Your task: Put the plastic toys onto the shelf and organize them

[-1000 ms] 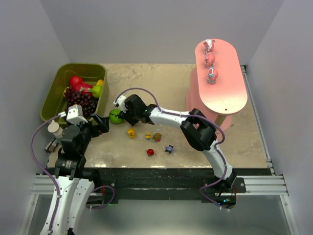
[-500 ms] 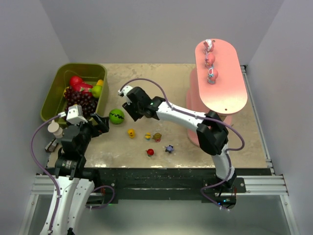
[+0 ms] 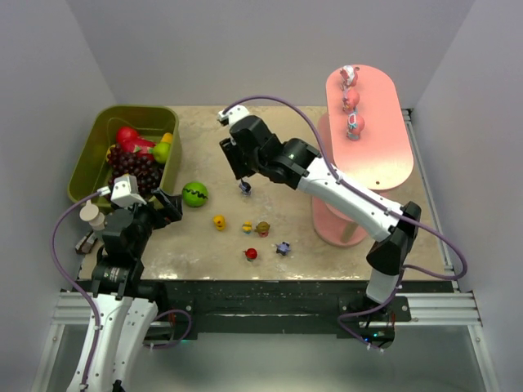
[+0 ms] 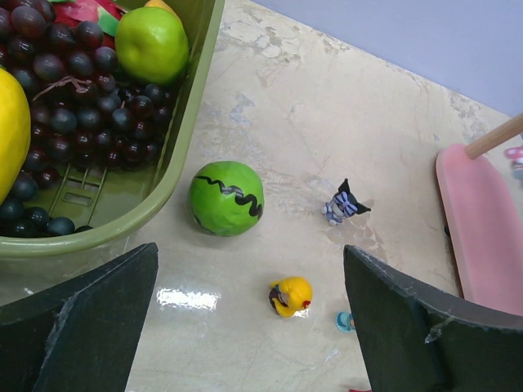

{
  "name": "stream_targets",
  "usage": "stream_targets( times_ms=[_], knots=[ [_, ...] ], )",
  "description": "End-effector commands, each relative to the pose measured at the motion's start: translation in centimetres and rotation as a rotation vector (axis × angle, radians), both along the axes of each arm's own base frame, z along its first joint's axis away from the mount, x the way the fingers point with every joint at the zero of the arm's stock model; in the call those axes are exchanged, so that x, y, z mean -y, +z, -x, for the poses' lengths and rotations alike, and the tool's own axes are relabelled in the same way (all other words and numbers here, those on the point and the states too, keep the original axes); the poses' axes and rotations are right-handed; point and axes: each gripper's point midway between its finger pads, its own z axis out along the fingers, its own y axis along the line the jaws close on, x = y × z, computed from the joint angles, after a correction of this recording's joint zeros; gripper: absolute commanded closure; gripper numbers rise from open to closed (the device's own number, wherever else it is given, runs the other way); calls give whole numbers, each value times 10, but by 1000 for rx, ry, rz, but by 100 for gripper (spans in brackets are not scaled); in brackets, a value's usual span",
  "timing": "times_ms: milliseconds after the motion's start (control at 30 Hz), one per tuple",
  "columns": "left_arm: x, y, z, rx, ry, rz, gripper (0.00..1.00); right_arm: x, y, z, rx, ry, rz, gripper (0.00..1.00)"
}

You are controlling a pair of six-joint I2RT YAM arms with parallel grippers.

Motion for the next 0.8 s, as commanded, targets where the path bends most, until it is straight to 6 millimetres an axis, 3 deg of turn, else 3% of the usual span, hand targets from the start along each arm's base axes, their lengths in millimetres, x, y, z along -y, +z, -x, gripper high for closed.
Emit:
stream_targets(
  times_ms=[0,200,333,400,567,767],
  knots=[
    [2,9,-1,29,-6,14,1,49,38,3,68,-169,80,100],
    [3,9,-2,29,-10,14,1,98,88,7,161,-303,130,100],
    [4,9,-2,27,-13,14,0,120,131,18,216,-321,69,100],
    [3,9,-2,28,-12,16,0,126,143,25,225,-300,46,100],
    [4,8,-2,22,-13,15,0,138,145,36,204,-292,45,100],
    [5,8,-3,24,-19,17,0,175,152,56,189,-368,23,100]
  ],
)
